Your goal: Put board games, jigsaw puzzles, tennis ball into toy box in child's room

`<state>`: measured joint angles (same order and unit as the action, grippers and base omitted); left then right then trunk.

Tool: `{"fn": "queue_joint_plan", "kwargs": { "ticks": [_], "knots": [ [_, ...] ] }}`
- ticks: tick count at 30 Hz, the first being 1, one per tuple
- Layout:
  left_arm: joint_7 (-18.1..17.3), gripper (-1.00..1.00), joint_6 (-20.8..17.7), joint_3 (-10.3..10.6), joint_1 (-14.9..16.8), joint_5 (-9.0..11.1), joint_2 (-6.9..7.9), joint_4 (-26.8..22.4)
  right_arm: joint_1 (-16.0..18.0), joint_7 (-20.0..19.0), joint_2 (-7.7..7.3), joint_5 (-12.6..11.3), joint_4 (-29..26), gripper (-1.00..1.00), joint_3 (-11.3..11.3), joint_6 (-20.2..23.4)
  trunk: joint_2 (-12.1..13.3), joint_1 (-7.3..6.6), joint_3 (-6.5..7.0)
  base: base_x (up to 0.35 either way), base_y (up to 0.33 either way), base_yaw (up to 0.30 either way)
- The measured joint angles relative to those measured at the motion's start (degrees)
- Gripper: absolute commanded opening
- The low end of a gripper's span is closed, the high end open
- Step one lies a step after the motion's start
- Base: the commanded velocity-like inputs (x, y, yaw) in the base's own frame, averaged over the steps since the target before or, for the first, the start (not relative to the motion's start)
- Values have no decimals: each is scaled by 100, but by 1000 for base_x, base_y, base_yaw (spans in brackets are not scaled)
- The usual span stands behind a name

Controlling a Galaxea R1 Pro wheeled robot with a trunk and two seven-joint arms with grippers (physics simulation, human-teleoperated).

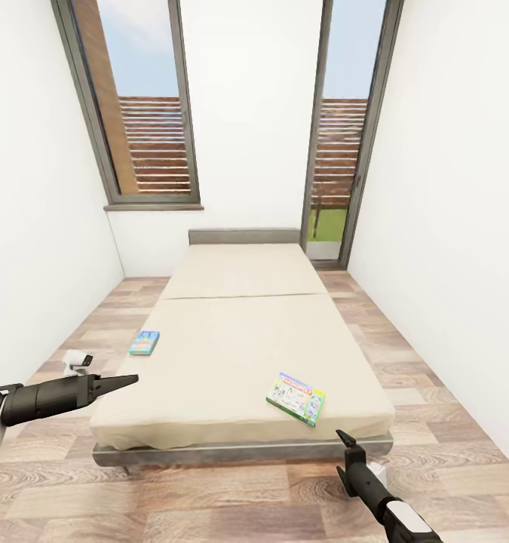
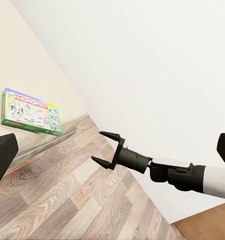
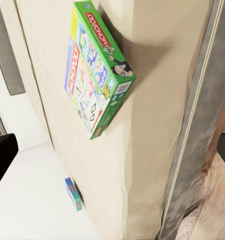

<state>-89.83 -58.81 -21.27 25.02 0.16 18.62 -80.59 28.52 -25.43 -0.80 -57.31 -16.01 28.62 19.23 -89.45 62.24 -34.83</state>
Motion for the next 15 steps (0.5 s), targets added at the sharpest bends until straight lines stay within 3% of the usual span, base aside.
{"fn": "queue_joint_plan", "kwargs": {
  "ticks": [15],
  "knots": [
    [0,100,0,0,0,0,3,0,0,0,0,0,0,100,0,-11,-602,330,-269,0,0,0]
  ]
}}
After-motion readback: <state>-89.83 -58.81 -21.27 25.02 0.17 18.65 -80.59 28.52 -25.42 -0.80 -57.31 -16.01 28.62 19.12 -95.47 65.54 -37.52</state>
